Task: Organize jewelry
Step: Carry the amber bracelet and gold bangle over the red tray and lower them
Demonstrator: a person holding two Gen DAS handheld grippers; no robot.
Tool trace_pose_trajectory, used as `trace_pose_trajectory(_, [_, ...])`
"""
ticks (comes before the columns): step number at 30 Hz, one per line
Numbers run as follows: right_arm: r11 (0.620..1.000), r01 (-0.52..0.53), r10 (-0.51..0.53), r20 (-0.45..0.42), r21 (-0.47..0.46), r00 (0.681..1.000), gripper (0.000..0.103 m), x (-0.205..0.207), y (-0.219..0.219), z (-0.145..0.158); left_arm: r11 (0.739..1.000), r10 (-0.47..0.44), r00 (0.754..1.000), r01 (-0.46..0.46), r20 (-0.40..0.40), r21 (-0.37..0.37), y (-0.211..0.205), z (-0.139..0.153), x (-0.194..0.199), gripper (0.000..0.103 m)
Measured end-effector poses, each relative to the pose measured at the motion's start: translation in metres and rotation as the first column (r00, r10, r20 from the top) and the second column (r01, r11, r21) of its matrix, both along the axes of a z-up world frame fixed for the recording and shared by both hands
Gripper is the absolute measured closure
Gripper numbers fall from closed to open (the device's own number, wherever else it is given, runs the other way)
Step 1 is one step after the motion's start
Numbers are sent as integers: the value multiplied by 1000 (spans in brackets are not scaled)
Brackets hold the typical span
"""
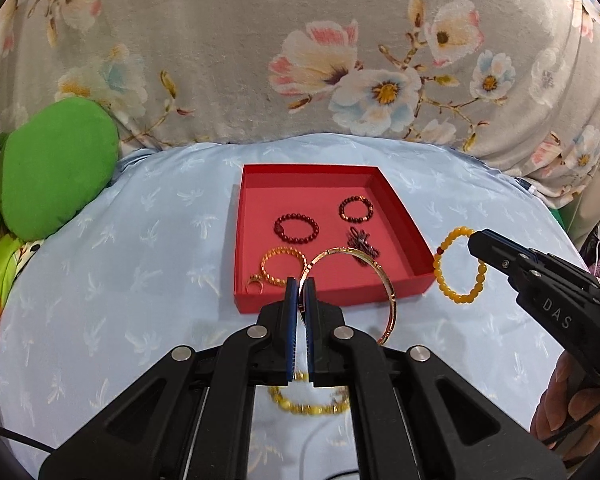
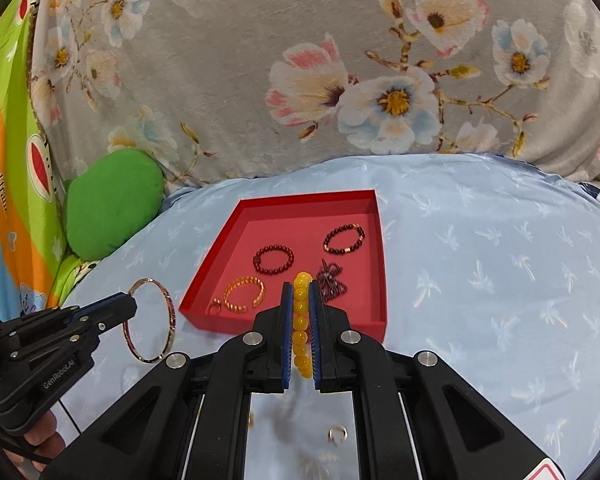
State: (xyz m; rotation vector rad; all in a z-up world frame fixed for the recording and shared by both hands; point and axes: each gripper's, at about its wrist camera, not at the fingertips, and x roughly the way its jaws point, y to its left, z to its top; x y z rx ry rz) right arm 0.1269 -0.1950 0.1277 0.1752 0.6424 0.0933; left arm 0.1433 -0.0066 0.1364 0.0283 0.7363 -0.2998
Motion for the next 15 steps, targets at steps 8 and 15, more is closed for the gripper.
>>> trace_pose_trajectory(8, [999,-40,40,-12,26,999,96,61,11,-5,1000,7,1000,-7,-29,7,-11,-10,59,99])
trace_pose_trajectory(15, [991,-68,79,-98,114,992,96,102,15,-43,1000,7,997,-5,-74,29,-20,-36,92,99])
